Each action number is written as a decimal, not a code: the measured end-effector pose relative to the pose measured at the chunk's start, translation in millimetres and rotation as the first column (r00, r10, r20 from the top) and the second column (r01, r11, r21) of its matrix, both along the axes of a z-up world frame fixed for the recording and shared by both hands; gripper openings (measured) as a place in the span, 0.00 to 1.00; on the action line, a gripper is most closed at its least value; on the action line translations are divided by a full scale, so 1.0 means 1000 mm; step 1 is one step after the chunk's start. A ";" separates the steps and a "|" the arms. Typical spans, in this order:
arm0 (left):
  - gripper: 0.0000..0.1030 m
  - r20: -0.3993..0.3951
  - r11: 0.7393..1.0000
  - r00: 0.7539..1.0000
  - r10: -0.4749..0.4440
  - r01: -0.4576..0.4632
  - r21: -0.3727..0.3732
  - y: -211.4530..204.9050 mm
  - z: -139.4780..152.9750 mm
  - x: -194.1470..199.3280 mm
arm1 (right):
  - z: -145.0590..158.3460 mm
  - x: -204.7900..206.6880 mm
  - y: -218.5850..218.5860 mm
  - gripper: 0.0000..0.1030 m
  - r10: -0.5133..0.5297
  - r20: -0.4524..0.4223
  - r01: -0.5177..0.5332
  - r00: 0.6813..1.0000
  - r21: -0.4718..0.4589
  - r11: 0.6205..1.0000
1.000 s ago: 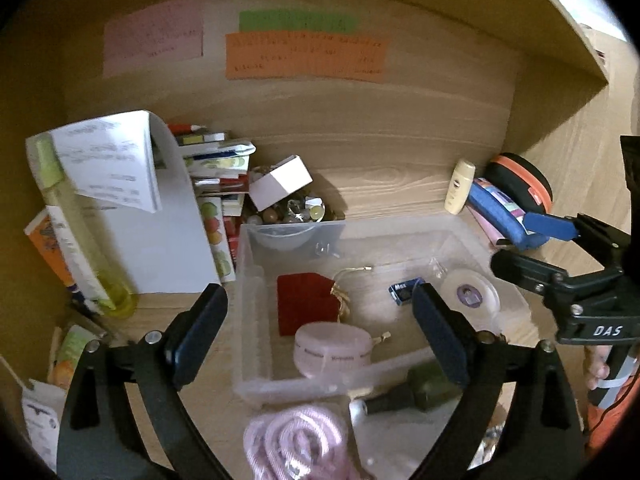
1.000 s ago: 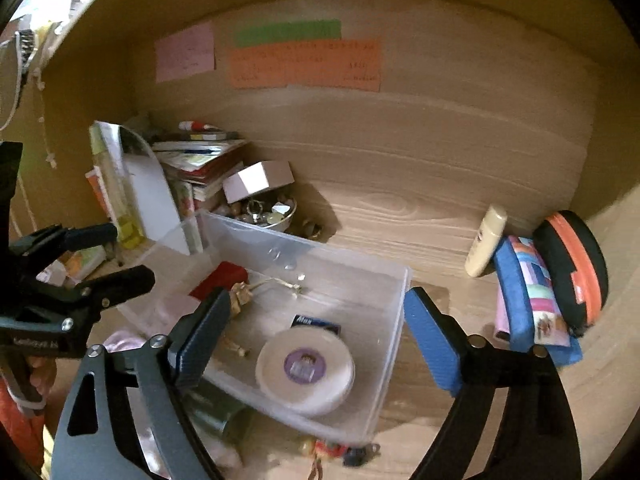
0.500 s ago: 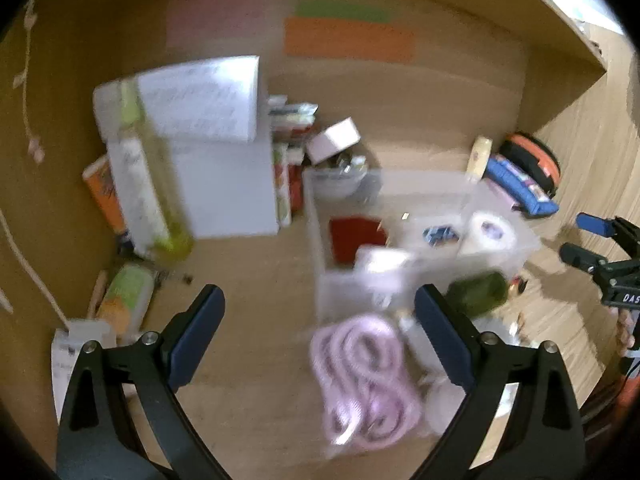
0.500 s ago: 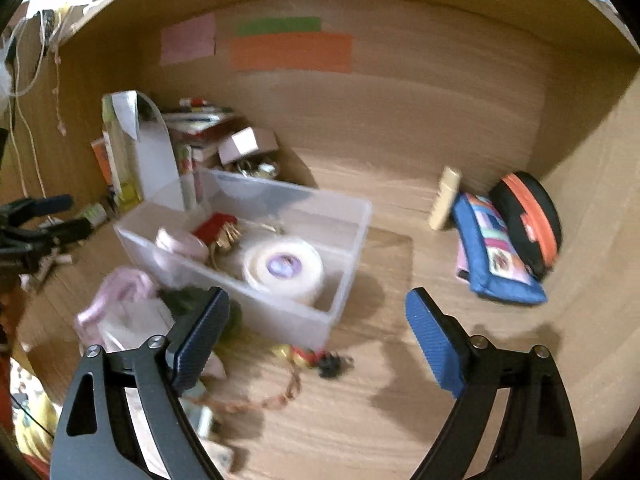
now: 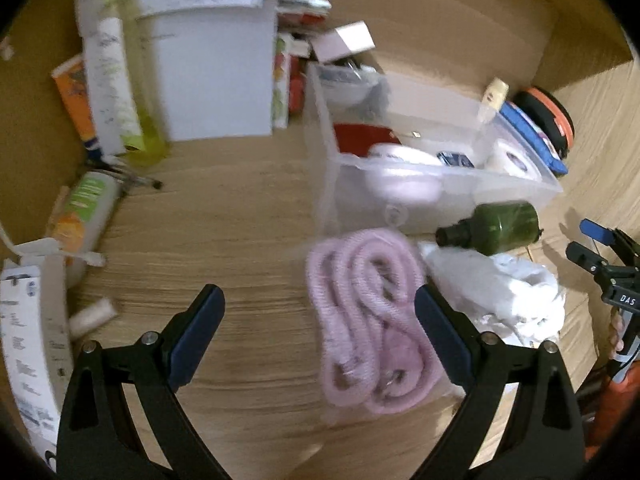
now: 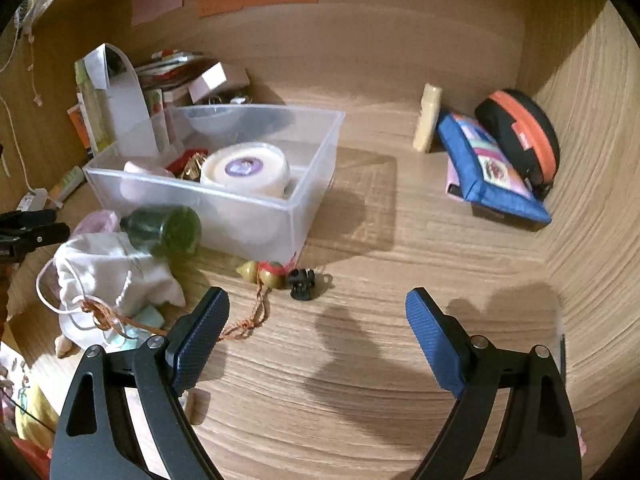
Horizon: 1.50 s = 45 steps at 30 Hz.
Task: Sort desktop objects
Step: 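Grasp the bagged pink rope with the left tool while the right tool grasps the black clip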
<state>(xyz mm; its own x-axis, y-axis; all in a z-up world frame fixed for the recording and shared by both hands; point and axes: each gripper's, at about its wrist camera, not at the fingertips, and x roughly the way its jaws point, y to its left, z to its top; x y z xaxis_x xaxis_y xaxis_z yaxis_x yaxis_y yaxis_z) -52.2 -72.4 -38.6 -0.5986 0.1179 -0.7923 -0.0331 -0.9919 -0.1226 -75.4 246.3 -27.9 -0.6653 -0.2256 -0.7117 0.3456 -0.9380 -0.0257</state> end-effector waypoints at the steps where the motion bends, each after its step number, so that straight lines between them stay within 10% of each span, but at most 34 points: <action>1: 0.94 0.017 1.000 1.000 -0.015 0.015 -0.001 0.005 -0.003 -0.002 | -0.002 -0.001 0.000 0.86 0.003 0.007 -0.003 1.000 0.001 1.000; 10: 0.95 0.012 0.986 0.996 -0.094 0.095 -0.141 0.043 -0.013 0.015 | -0.020 -0.020 -0.013 0.86 0.075 0.083 -0.078 0.994 0.028 0.997; 29: 0.97 0.088 0.999 0.996 -0.011 0.013 -0.029 0.005 -0.023 0.010 | -0.017 -0.029 0.010 0.82 0.054 0.057 -0.056 0.997 0.028 0.998; 42: 0.96 0.062 0.991 0.998 -0.033 0.041 -0.129 0.030 -0.030 -0.015 | -0.033 -0.041 -0.005 0.42 0.110 0.097 -0.118 0.989 0.078 0.990; 45: 0.80 0.030 0.990 0.999 -0.025 0.029 -0.137 0.027 -0.027 -0.014 | -0.034 -0.045 -0.005 0.33 0.118 0.105 -0.124 0.987 0.051 0.991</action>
